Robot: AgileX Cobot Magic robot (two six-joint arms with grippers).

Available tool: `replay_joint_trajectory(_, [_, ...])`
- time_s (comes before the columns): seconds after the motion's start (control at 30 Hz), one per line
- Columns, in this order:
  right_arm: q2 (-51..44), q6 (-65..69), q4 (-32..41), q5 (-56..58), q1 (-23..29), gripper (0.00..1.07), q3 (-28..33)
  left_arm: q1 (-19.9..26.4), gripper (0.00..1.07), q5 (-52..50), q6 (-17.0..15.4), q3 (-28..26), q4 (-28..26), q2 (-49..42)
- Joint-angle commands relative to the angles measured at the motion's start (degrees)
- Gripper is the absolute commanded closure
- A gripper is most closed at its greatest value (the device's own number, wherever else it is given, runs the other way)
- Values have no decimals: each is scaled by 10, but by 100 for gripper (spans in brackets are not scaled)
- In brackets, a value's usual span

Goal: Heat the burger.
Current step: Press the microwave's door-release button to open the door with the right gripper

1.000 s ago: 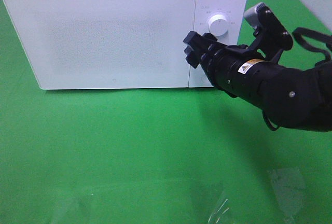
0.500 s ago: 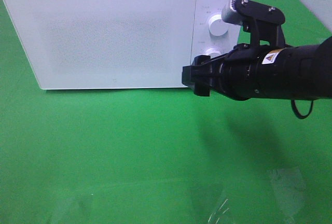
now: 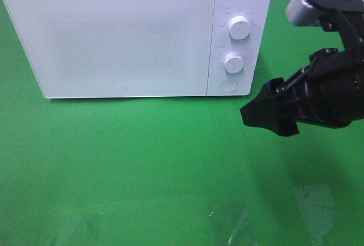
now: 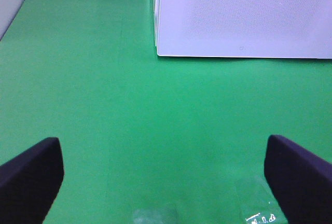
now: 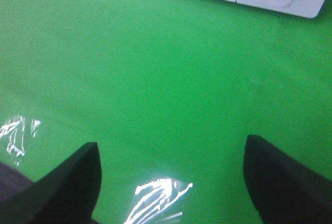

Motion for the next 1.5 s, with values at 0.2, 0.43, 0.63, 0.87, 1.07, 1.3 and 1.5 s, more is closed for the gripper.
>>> replay_joint_trajectory(0.2, [-128, 4, -14, 148, -4, 34, -2, 2, 10, -6, -3, 2, -3, -10])
replay_joint_trajectory(0.43, [-224, 49, -74, 219, -4, 34, -2, 2, 10, -6, -3, 2, -3, -10])
replay_joint_trajectory(0.63, [-302, 76, -112, 257, -4, 33, 3, 2, 10, -6, -3, 2, -3, -10])
replay_joint_trajectory(0.87, [-393, 102, -122, 292, -41, 29, 28, 2, 10, -6, -3, 2, -3, -10])
replay_joint_trajectory(1.07, [-489, 77, -129, 307, -138, 30, 48, 2, 10, -6, -3, 2, -3, -10])
replay_joint_trajectory(1.3, [-573, 81, -129, 323, -193, 31, 55, 2, 10, -6, -3, 2, -3, -10])
replay_joint_trajectory(1.5, [-617, 82, -125, 321, -212, 31, 84, 2, 10, -6, -3, 2, -3, -10])
